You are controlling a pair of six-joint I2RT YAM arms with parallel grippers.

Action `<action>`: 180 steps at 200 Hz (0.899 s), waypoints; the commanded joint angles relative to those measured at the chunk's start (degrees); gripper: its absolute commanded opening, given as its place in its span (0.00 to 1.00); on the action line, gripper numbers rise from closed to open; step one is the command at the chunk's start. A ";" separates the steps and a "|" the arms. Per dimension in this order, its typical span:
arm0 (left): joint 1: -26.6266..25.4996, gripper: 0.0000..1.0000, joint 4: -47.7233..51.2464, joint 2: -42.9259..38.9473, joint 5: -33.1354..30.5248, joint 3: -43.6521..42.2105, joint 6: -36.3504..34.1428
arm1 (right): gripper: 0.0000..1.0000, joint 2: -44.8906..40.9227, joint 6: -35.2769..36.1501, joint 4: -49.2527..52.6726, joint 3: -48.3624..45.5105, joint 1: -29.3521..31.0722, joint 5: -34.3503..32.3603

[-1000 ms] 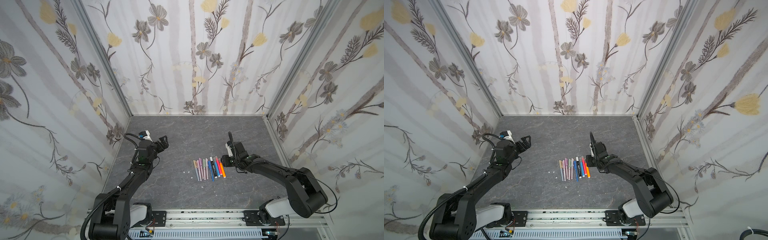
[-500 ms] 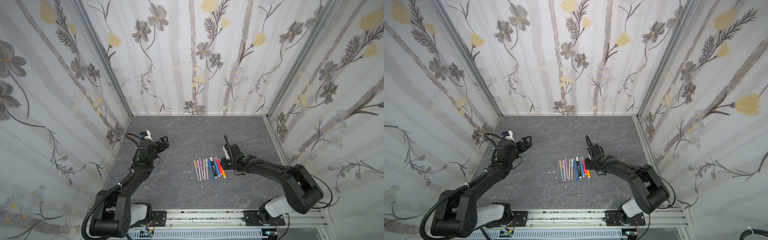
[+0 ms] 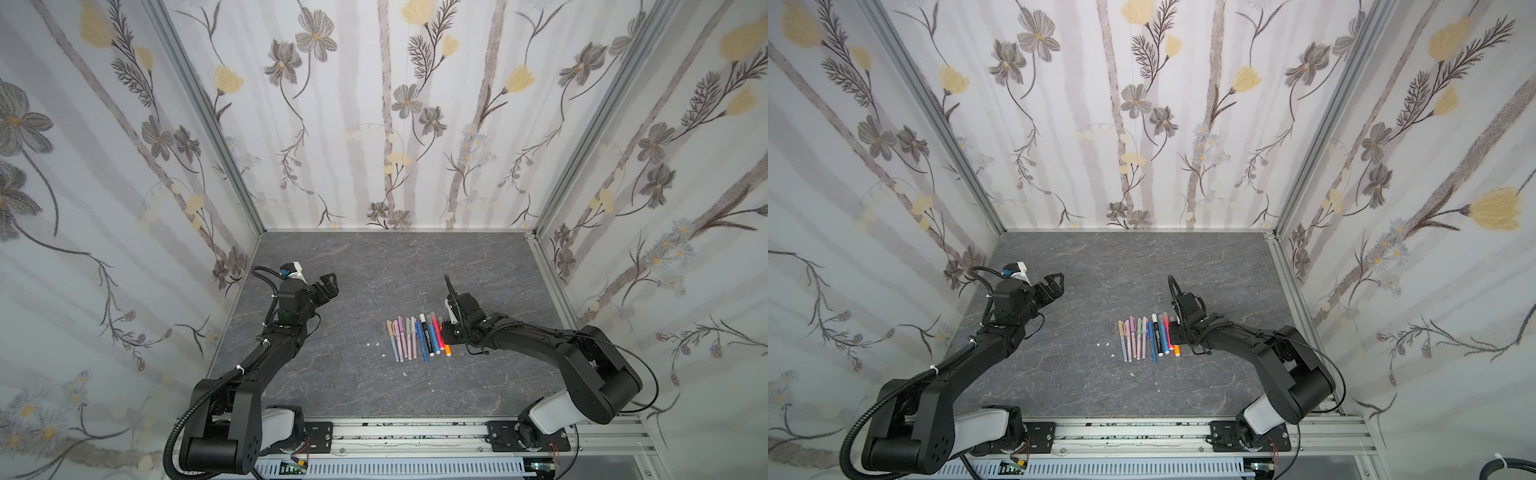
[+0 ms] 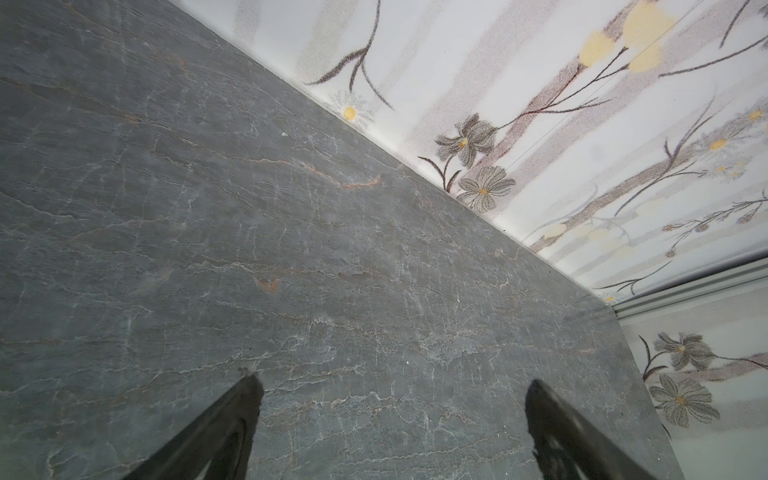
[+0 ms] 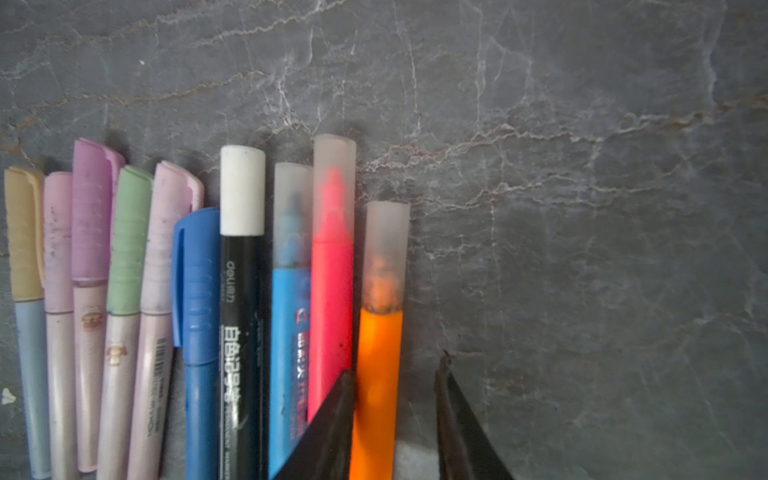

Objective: Open the pen caps
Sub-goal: 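Lower the right gripper onto the orange marker while the left arm rises, then lift the orange marker with the right gripper while the left gripper approaches its cap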

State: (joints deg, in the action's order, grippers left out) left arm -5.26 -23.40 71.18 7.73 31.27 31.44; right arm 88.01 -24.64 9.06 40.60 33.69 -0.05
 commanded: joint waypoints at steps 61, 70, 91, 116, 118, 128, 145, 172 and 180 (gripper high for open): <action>-0.19 0.98 0.77 0.22 1.24 1.58 0.07 | 0.25 1.22 -1.63 -0.20 -2.41 0.96 -2.15; -0.36 0.97 1.22 0.18 1.73 1.92 0.04 | 0.24 1.12 -1.68 -0.35 -2.76 1.05 -2.08; -1.19 0.96 2.16 0.45 2.99 3.05 0.01 | 0.20 0.60 -1.67 -0.61 -3.33 0.98 -1.58; -3.07 0.94 4.44 2.06 4.94 5.80 -0.82 | 0.15 -0.58 -1.00 -0.34 -3.33 0.82 -1.23; -3.31 0.94 4.73 2.17 5.11 6.21 -1.00 | 0.15 -0.69 -0.88 -0.31 -3.33 0.80 -1.12; -4.53 0.93 6.06 3.37 6.10 7.80 -1.56 | 0.14 -1.61 -0.17 -0.22 -3.06 0.63 -0.59; -7.06 0.93 8.01 5.26 8.84 10.67 -2.54 | 0.13 -3.90 1.49 0.18 -2.31 0.36 0.34; -11.71 0.92 10.01 9.25 15.53 15.28 -3.01 | 0.12 -9.06 5.54 0.98 -0.29 -0.01 1.61; -13.16 0.91 10.04 10.65 17.70 16.49 -2.75 | 0.12 -10.46 6.36 1.02 0.01 -0.27 1.48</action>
State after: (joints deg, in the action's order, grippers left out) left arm -15.49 -15.33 79.11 17.80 44.77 29.47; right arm 80.86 -22.26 9.39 39.24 33.89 -0.03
